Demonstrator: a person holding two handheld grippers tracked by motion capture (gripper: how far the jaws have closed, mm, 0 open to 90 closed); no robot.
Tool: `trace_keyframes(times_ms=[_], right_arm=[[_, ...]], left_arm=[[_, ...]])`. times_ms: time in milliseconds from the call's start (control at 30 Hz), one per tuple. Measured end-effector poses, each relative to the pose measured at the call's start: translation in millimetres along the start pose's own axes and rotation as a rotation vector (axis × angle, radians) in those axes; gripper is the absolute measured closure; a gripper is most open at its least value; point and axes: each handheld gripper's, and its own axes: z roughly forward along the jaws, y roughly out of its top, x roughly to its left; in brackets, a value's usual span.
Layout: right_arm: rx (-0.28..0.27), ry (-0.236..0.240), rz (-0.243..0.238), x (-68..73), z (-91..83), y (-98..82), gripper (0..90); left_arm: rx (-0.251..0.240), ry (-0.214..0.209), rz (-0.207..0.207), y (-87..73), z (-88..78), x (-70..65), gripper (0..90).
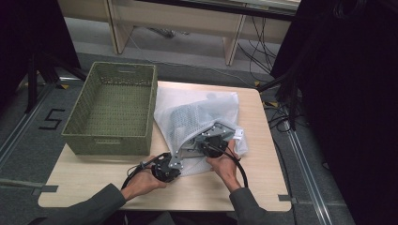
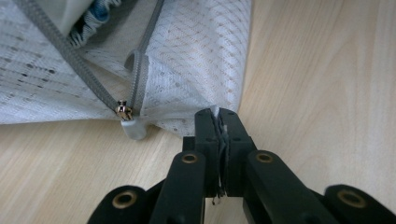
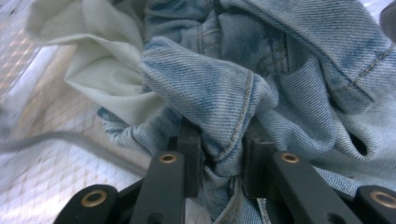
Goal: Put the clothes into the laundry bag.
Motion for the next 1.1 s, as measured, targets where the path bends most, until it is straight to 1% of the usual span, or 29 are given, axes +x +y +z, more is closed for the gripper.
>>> trace_keyframes(times_ms=[33,67,133,167,233,267,300,333,367,400,433,467,500,533,567,600,633,667,700,733,767,800,833,900,933,967,1000,1067,1100], right_arm=[[-0.007,0.017,-0.017,0.2,-1.7,-0.5,74.2],[-0.002,0.017,-0.009,1.5,-6.1,-1.8,74.2],[-0.001,0.028,-0.011,0.3,-10.3,-3.1,74.3],[0.006,0.062,0.005,-2.3,-18.4,-8.0,74.2],[0.014,0.106,0.022,-2.6,-23.3,-12.0,74.2],[0.013,0.122,0.029,-1.4,-25.8,-13.6,74.1],[0.015,0.139,0.024,-0.7,-27.2,-13.6,74.0],[0.024,0.16,0.047,1.5,-29.4,-12.4,73.9],[0.015,0.163,0.031,2.3,-28.6,-11.4,73.9],[0.011,0.152,0.023,4.4,-27.6,-10.4,73.8],[0.024,0.158,0.031,5.7,-28.0,-8.3,73.8],[0.015,0.158,0.021,5.7,-25.9,-7.9,73.8],[0.015,0.158,0.021,5.7,-25.9,-7.9,73.8],[0.03,0.17,0.036,5.3,-25.0,-5.8,73.9],[0.028,0.174,0.035,5.0,-24.6,-5.4,73.9],[0.023,0.176,0.042,4.9,-24.5,-4.9,74.0],[0.023,0.174,0.038,3.8,-24.9,-4.4,74.0],[0.018,0.176,0.036,3.0,-25.3,-4.2,74.0],[0.02,0.184,0.054,2.8,-26.7,-3.3,74.0],[0.013,0.186,0.044,1.3,-26.4,-3.3,74.1],[0.007,0.192,0.053,0.8,-26.3,-3.1,74.1],[-0.023,0.191,0.083,2.0,-24.3,-3.4,74.1],[0.012,0.203,0.061,-0.8,-26.8,-2.6,74.1],[0.001,0.194,0.067,-0.4,-25.9,-2.9,74.1],[-0.02,0.195,0.091,1.1,-24.5,-3.3,74.1],[0.008,0.198,0.069,-0.4,-27.2,-2.8,74.1],[0.002,0.201,0.07,0.0,-27.1,-3.2,74.1],[-0.003,0.196,0.056,-0.9,-27.0,-3.6,74.1],[0.016,0.2,0.072,1.0,-31.9,-5.0,74.1]], left_arm=[[0.005,0.005,0.012,-0.5,-1.1,1.1,86.8],[0.013,0.012,0.023,-1.6,-2.6,2.8,86.8],[0.017,0.011,0.008,-3.3,-4.0,3.8,86.7],[0.034,0.012,0.001,-6.9,-7.5,7.6,86.7],[0.05,0.038,0.01,-10.8,-11.0,9.8,86.6],[0.082,0.059,0.049,-11.7,-13.6,11.4,86.4],[0.092,0.09,0.069,-12.6,-14.7,11.1,86.1],[0.086,0.1,0.06,-13.1,-15.9,10.2,85.1],[0.075,0.096,0.052,-12.0,-18.2,9.2,83.1],[0.044,0.112,0.041,-10.3,-19.7,6.1,79.3],[0.044,0.112,0.041,-10.3,-19.7,6.1,75.5],[-0.018,0.124,0.046,-2.8,-20.3,-2.2,73.7],[-0.018,0.124,0.046,-2.8,-20.3,-2.2,71.0],[-0.07,0.093,0.042,6.6,-14.4,-9.4,65.2],[-0.086,0.067,0.011,10.9,-8.5,-11.8,62.2],[-0.086,0.067,0.011,10.9,-8.5,-11.8,59.9],[-0.111,0.009,-0.045,19.1,4.0,-14.2,56.5],[-0.127,0.014,-0.065,22.8,9.8,-15.4,54.0],[-0.126,0.003,-0.081,26.2,14.9,-15.4,51.3],[-0.119,0.001,-0.075,29.5,19.3,-14.4,51.1],[-0.128,0.008,-0.082,31.6,23.9,-14.9,51.3],[-0.136,0.013,-0.074,33.4,28.2,-13.8,51.9],[-0.134,0.003,-0.101,34.6,33.4,-14.1,52.6],[-0.127,0.018,-0.101,35.5,37.8,-12.3,53.9],[-0.149,-0.027,-0.112,36.0,41.3,-12.9,58.8],[-0.148,-0.018,-0.106,38.2,41.9,-13.5,73.3],[-0.146,-0.027,-0.104,38.5,41.6,-13.8,79.9],[-0.143,-0.024,-0.116,38.2,41.5,-15.0,87.2],[-0.13,-0.041,-0.111,35.9,38.5,-16.9,88.0]])
